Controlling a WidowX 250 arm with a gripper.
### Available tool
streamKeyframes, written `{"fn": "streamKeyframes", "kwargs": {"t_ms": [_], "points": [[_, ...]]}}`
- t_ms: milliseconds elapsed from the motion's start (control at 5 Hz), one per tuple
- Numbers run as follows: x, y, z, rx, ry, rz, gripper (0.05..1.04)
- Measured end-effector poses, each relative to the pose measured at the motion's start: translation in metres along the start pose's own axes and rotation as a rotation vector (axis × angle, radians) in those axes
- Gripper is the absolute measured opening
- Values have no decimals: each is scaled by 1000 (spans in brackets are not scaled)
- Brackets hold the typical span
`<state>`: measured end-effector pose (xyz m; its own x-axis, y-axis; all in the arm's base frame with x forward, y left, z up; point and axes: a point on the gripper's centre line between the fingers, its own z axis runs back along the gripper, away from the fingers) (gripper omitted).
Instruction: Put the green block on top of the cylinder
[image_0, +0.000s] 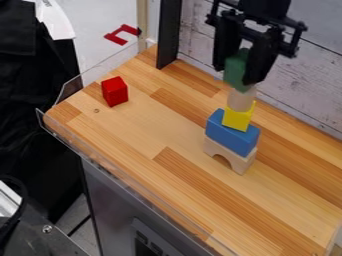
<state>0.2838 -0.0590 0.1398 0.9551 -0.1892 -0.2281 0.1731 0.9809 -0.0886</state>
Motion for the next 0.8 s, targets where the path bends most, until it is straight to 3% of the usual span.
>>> {"fn": "streamKeyframes", "kwargs": {"t_ms": [400,600,800], "points": [[8,1,-7,-4,13,5,549],[10,3,-7,-11,12,13,629],[12,5,-9,-12,12,25,876]]}}
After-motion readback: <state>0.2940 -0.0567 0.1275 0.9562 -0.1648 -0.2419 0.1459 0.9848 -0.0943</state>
